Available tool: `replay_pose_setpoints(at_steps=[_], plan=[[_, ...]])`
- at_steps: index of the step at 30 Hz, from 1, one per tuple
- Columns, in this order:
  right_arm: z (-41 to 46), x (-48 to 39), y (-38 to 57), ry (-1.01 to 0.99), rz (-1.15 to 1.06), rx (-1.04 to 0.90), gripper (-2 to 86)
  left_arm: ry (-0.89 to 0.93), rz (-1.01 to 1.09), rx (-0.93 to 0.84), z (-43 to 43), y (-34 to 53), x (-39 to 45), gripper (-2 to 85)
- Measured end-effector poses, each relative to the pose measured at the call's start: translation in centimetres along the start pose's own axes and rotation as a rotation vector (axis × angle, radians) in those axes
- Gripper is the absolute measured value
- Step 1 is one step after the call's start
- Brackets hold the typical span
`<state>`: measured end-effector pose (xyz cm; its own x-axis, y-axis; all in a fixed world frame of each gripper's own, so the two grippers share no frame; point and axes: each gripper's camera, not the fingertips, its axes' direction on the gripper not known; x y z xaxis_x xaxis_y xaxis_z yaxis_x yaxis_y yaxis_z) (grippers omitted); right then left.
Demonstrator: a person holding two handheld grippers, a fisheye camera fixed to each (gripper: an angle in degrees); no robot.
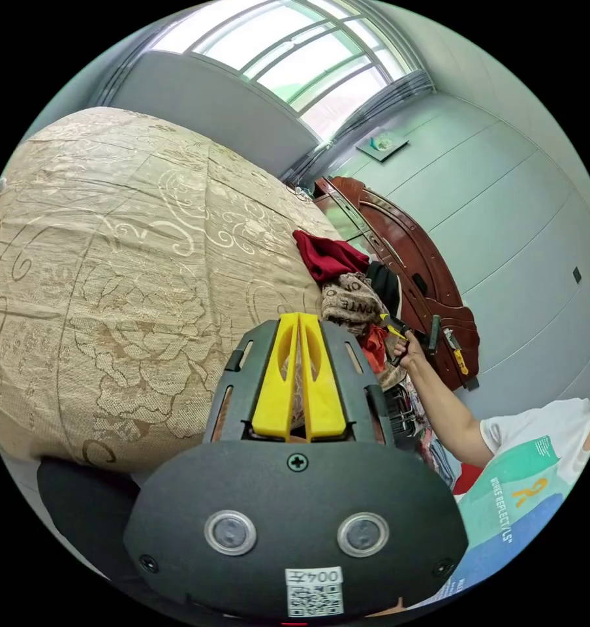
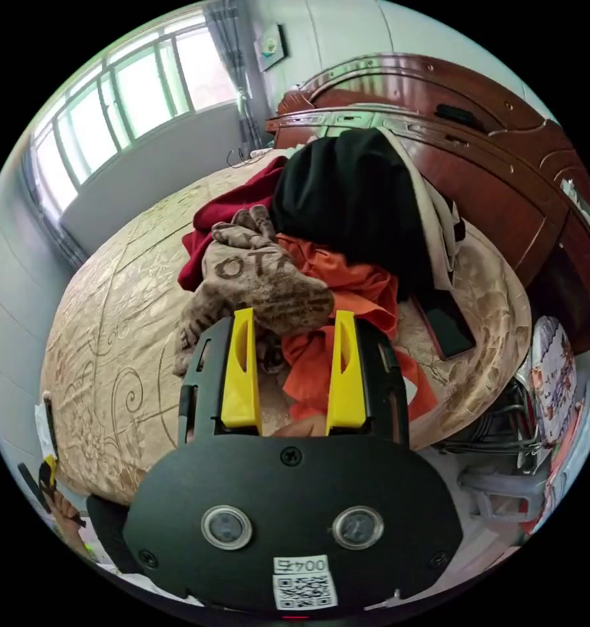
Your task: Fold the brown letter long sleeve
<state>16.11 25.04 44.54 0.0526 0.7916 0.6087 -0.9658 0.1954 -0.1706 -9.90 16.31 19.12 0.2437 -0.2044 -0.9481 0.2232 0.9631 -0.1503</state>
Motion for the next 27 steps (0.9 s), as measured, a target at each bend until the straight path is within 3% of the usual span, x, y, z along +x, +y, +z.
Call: replay_pose_setpoints(at_steps=[1,3,6,10,13,14,18,23,27], plan=[[0.9,0.5,-1.4,-0.103,0.032,-0.055,12.8,-0.006,0.003,-0.001,0.2,0.0,0.1,0.2],[-1.0,-1.4,-1.5,-0.248,0.011,0.054,6.3,-0.026,0.005,0.006,0.5,-0.1,0.4,0.2],[-6.2,-13.2,1.1,-0.298,-0.221,0.191,4.2,-0.051,-0.007,0.028,0.4,-0.1,0.2,0.2],[-8.0,-32.6,11.7,-0.310,-0.552,0.066,4.4,-0.082,-0.020,0.048,0.5,-0.3,-0.5,0.2],[-7.3,-40.6,21.2,-0.424,-0.752,-0.078,4.8,-0.100,-0.026,0.040,1.2,-0.4,-1.4,0.1],[-7.1,-42.9,24.9,-0.381,-0.838,-0.138,5.0,-0.100,-0.022,0.026,1.8,-0.4,-1.7,0.1],[-10.1,-41.5,28.1,-0.335,-0.841,-0.052,6.3,-0.066,-0.016,-0.031,3.9,-0.3,-3.1,0.2],[-11.8,-33.6,17.1,-0.315,-0.554,0.006,16.1,-0.028,-0.027,-0.055,5.6,-1.1,-4.8,0.5],[-7.0,-34.3,9.9,-0.223,-0.491,-0.083,19.2,0.013,-0.010,-0.105,7.8,-2.5,-5.0,1.4]])
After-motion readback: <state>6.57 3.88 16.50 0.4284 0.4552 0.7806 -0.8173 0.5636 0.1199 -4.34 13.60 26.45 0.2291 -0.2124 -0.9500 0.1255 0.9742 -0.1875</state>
